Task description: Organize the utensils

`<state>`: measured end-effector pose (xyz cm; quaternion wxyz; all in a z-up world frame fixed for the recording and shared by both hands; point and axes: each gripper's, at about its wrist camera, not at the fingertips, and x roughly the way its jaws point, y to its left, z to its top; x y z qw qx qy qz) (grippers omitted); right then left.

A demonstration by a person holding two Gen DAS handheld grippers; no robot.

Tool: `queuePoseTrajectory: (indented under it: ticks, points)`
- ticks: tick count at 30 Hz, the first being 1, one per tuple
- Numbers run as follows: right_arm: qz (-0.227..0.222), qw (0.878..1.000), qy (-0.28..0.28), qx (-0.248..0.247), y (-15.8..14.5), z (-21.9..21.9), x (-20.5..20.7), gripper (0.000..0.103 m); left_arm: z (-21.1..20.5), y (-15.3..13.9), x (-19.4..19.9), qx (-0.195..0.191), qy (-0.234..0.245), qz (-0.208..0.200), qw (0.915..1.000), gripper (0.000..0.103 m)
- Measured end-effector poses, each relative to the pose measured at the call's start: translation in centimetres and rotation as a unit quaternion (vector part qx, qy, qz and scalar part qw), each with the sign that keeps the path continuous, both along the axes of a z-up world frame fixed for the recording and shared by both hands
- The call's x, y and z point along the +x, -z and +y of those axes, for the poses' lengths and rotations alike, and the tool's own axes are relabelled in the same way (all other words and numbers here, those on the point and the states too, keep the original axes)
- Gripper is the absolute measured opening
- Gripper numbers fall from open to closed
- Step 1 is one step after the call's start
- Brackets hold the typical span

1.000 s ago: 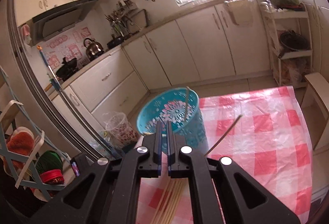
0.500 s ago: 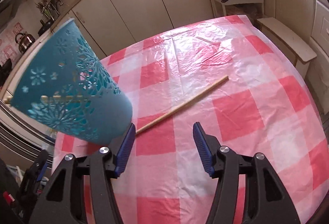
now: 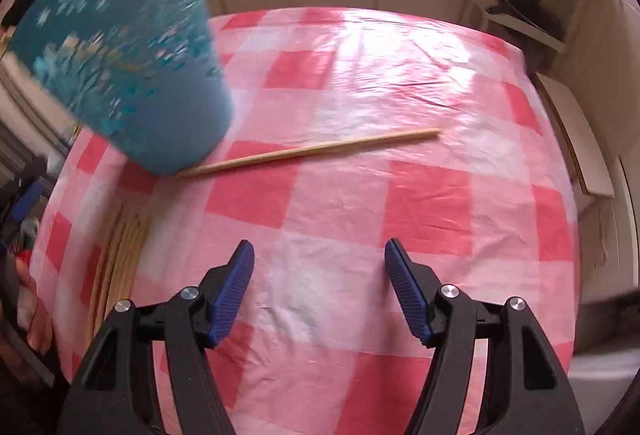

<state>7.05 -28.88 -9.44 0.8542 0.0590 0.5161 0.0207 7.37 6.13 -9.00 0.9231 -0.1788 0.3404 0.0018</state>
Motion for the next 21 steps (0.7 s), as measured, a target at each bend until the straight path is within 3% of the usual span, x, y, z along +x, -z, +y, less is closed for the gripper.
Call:
queuePoseTrajectory:
  ticks: [3, 6, 10, 14, 17, 19, 21]
  points:
    - [-0.048, 0.996, 0.072, -0.006, -1.0, -0.8, 0.9, 0.07, -0.2, 0.0, 0.1, 0.003, 0.001, 0.002, 1.0, 0.091]
    - [-0.076, 0.994, 0.077, -0.027, -0.6, 1.7, 3.2, 0.074, 0.0, 0.1, 0.2, -0.002, -0.002, 0.005, 1.0, 0.091]
    - [-0.068, 0.995, 0.025, -0.075, 0.7, 5.6, 5.8, 0.074, 0.3, 0.2, 0.2, -0.007, -0.002, 0.008, 0.9999, 0.091]
    - [-0.045, 0.993, -0.064, -0.092, 0.4, 6.4, 3.9, 0.074, 0.3, 0.2, 0.2, -0.01, 0.0, 0.004, 0.9999, 0.091]
    - [-0.013, 0.983, -0.143, -0.115, 0.0, 6.1, 0.9, 0.074, 0.2, 0.1, 0.2, -0.01, 0.002, 0.0, 0.9999, 0.092]
    - [0.0, 0.982, -0.156, -0.105, -0.2, 4.7, -0.7, 0.074, 0.3, 0.1, 0.1, -0.012, 0.002, 0.0, 0.9999, 0.092]
    - [0.007, 0.99, -0.128, -0.063, -0.5, 2.3, -1.8, 0.074, 0.3, 0.1, 0.1, -0.013, 0.001, 0.001, 0.9999, 0.092]
